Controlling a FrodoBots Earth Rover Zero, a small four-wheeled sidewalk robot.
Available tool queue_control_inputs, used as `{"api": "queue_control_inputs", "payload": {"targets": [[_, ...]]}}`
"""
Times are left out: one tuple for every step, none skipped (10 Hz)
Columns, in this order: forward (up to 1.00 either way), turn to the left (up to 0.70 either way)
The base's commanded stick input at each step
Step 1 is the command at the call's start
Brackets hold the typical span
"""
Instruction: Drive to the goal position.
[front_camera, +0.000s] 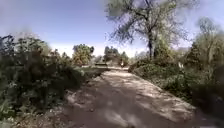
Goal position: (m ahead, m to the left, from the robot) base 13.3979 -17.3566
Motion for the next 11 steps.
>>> {"api": "queue_control_inputs", "payload": {"targets": [[0.7, 0.0], [0.7, 0.0], [0.7, 0.0], [0.7, 0.0], [0.7, -0.16], [0.7, -0.34], [0.7, 0.0], [0.7, 0.0], [0.7, 0.0], [0.7, 0.0], [0.7, 0.0]]}}
